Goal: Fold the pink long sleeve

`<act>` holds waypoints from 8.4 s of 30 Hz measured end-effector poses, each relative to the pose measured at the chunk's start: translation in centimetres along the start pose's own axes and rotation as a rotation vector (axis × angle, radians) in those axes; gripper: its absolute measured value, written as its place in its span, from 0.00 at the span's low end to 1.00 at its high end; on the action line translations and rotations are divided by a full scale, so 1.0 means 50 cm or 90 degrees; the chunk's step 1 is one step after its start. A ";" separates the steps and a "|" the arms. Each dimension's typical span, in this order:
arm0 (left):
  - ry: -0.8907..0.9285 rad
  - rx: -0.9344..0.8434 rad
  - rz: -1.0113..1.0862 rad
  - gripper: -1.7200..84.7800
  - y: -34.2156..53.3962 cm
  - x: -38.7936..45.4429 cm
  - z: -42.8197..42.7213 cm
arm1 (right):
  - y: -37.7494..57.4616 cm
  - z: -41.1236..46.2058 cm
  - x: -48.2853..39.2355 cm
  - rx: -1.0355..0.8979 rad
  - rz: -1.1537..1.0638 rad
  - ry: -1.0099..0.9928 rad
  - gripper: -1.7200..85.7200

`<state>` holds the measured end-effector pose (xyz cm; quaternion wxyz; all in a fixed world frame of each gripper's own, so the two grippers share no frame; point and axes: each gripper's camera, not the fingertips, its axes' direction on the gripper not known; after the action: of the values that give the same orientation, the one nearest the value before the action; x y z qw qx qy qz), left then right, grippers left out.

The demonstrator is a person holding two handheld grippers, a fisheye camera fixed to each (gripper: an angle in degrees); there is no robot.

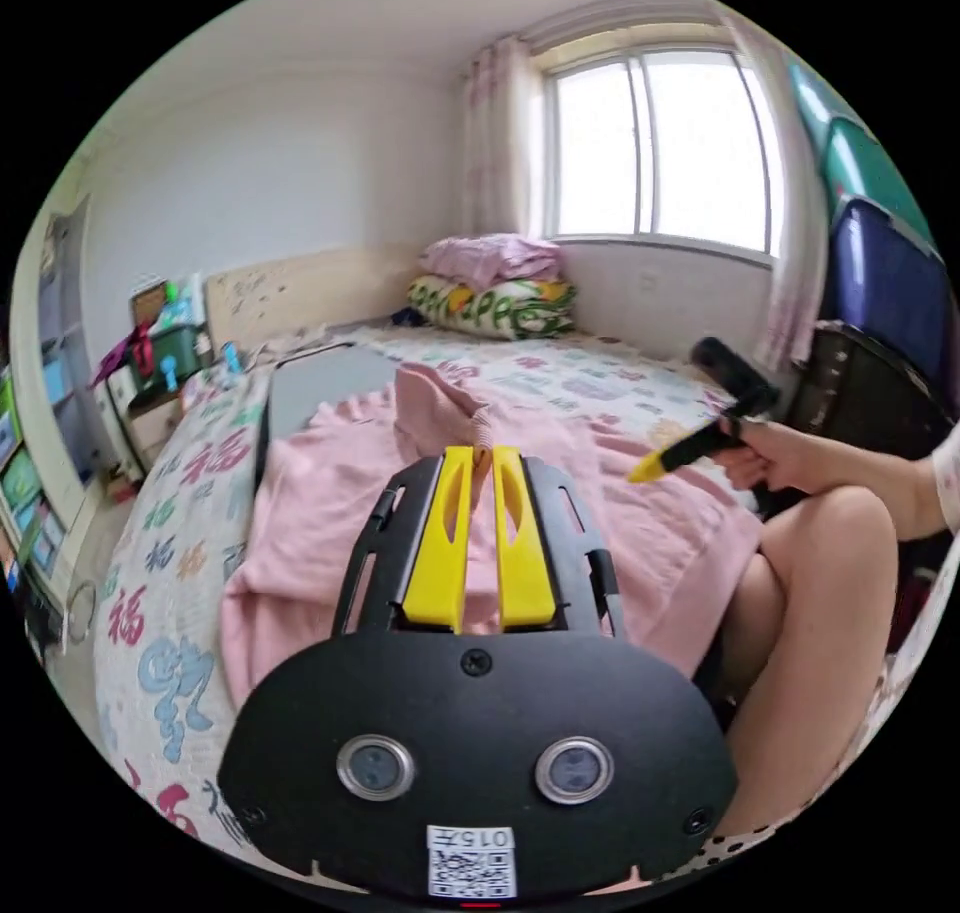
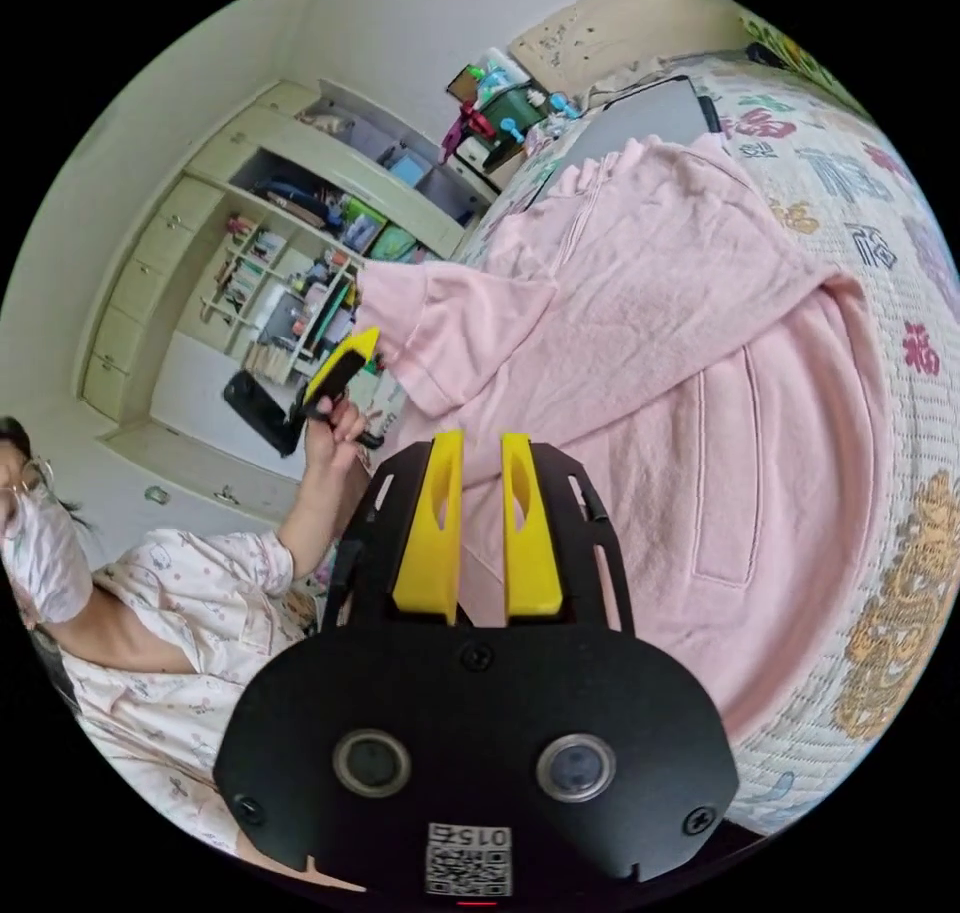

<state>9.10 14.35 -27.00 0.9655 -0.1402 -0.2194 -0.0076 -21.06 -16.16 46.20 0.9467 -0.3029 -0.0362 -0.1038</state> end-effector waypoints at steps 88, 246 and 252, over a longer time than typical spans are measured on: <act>-0.023 -0.163 -0.149 0.06 -0.426 0.348 -0.334 | 0.343 -0.256 -0.218 -0.014 -0.084 0.313 0.07; -0.414 0.142 -0.039 0.07 0.487 -0.678 0.015 | 0.863 -0.033 0.035 0.657 -0.138 0.829 0.07; -0.137 0.045 -0.100 0.15 0.422 -0.721 0.201 | 0.821 -0.042 0.166 0.341 -0.023 0.541 0.14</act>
<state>-26.09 35.68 -39.32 0.9372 -0.0885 -0.3319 -0.0605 -3.97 13.80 22.36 0.9202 0.0207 0.3222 -0.2215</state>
